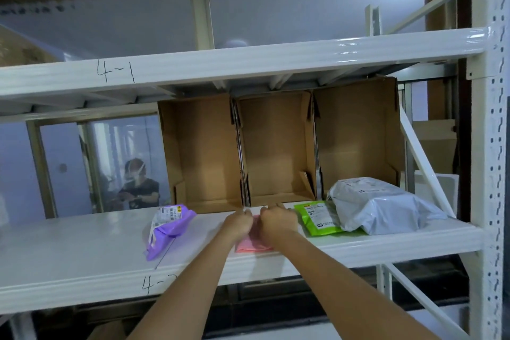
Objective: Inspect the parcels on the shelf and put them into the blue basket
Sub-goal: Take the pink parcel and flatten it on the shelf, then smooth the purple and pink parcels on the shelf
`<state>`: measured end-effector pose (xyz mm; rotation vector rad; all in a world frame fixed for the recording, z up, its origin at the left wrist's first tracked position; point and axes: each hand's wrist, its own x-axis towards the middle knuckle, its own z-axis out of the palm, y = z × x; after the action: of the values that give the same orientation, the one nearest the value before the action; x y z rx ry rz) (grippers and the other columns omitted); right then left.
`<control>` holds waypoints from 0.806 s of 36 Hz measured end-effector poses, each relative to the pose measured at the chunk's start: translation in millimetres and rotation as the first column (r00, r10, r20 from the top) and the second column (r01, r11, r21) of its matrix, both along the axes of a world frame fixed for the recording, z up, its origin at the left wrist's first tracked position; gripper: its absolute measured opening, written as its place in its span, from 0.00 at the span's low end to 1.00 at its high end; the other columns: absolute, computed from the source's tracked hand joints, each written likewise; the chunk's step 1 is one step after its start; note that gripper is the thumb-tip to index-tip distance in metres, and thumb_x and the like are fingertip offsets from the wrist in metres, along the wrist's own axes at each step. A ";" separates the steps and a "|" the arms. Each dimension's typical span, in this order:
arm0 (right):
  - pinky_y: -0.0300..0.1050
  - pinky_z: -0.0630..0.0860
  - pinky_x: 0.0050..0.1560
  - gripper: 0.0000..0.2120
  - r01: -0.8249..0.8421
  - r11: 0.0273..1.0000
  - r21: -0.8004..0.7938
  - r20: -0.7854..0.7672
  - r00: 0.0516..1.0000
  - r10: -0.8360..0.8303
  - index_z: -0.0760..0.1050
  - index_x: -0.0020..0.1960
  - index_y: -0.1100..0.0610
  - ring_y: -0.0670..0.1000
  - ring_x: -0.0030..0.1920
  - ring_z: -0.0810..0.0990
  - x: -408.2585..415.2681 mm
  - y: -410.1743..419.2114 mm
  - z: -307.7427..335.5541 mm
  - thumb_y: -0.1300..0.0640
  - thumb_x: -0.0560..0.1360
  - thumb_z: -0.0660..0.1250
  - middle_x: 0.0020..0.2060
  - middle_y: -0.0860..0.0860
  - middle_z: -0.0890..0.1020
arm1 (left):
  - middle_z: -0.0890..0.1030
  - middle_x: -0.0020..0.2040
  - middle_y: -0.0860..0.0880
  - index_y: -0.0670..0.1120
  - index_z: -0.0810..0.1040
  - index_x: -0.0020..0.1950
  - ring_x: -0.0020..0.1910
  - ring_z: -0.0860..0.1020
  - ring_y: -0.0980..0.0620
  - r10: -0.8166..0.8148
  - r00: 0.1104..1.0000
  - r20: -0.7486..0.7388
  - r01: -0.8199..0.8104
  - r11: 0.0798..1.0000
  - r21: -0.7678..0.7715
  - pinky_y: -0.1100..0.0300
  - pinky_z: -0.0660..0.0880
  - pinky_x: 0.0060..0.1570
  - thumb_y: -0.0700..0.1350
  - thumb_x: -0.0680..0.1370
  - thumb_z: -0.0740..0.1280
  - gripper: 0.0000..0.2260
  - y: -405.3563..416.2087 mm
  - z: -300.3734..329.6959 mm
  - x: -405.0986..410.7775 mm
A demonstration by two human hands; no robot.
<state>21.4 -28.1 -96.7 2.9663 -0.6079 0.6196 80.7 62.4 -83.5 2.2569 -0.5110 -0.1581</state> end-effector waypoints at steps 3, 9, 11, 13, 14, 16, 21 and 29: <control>0.53 0.68 0.57 0.27 0.042 0.980 0.194 -0.121 0.992 -0.018 0.72 0.65 0.54 0.59 0.63 0.71 7.1 6.4 3.7 0.40 0.77 0.46 0.62 0.59 0.75 | 0.78 0.51 0.42 0.39 0.73 0.59 0.55 0.74 0.43 -0.050 0.966 -0.254 -0.024 0.960 -0.280 0.54 0.72 0.56 0.48 0.83 0.51 0.16 -2.8 8.0 -4.9; 0.47 0.72 0.51 0.23 -0.201 0.598 0.776 0.263 0.965 -0.017 0.76 0.55 0.56 0.56 0.52 0.77 -2.0 4.5 26.3 0.37 0.76 0.59 0.54 0.57 0.80 | 0.81 0.43 0.42 0.41 0.71 0.38 0.37 0.75 0.47 -0.212 0.886 -0.413 -0.186 0.652 -0.735 0.55 0.74 0.44 0.45 0.84 0.52 0.17 -8.9 21.1 -21.7; 0.51 0.77 0.55 0.21 -0.301 0.385 0.872 0.371 0.921 -0.120 0.76 0.58 0.61 0.58 0.52 0.80 -5.1 -6.9 33.4 0.45 0.76 0.66 0.54 0.59 0.81 | 0.79 0.57 0.41 0.40 0.76 0.45 0.46 0.78 0.45 -0.205 0.918 -0.338 -0.121 0.667 -0.735 0.55 0.74 0.50 0.47 0.85 0.49 0.20 -14.7 22.3 -22.8; 0.56 0.81 0.52 0.16 -0.351 0.247 0.903 0.399 0.898 -0.185 0.76 0.55 0.64 0.60 0.51 0.83 -5.9 -20.5 30.2 0.55 0.73 0.72 0.51 0.61 0.82 | 0.78 0.61 0.40 0.38 0.76 0.58 0.53 0.78 0.46 -0.232 0.940 -0.251 -0.010 0.715 -0.699 0.62 0.76 0.50 0.46 0.85 0.48 0.19 -15.5 18.7 -24.8; 0.56 0.82 0.50 0.15 -0.323 0.267 0.908 0.382 0.901 -0.207 0.77 0.54 0.64 0.60 0.50 0.83 -5.1 -28.9 25.8 0.59 0.71 0.74 0.50 0.61 0.83 | 0.78 0.57 0.42 0.38 0.75 0.60 0.48 0.77 0.49 -0.264 0.933 -0.245 0.043 0.756 -0.653 0.68 0.78 0.42 0.43 0.84 0.52 0.15 -15.6 15.9 -24.9; 0.49 0.80 0.54 0.16 -0.202 0.459 0.865 0.328 0.920 -0.214 0.80 0.57 0.62 0.58 0.52 0.82 -10.8 -42.0 17.2 0.62 0.70 0.73 0.52 0.59 0.83 | 0.80 0.49 0.45 0.41 0.77 0.54 0.43 0.77 0.51 -0.295 0.922 -0.249 0.139 0.855 -0.499 0.67 0.78 0.40 0.41 0.80 0.62 0.07 -17.7 9.7 -25.7; 0.45 0.76 0.52 0.10 0.013 0.829 0.559 0.258 0.948 -0.189 0.83 0.51 0.60 0.57 0.54 0.80 -27.7 -62.2 -0.4 0.63 0.75 0.64 0.49 0.57 0.84 | 0.77 0.62 0.50 0.44 0.79 0.63 0.62 0.75 0.48 -0.236 0.971 -0.045 0.227 0.962 -0.148 0.59 0.70 0.62 0.42 0.79 0.63 0.14 -29.1 -15.9 -15.4; 0.46 0.75 0.48 0.11 0.082 0.995 0.059 0.016 0.996 -0.083 0.80 0.55 0.55 0.56 0.54 0.81 -24.9 -46.3 9.7 0.63 0.77 0.62 0.52 0.54 0.82 | 0.78 0.64 0.44 0.47 0.79 0.58 0.63 0.75 0.43 -0.307 0.952 -0.017 0.302 0.943 -0.142 0.49 0.72 0.65 0.27 0.75 0.57 0.21 -41.1 -24.0 2.8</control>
<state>-3.5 -74.4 -87.0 2.9738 -0.7592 0.6339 83.5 21.3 -107.5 2.0248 -0.8241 -0.3137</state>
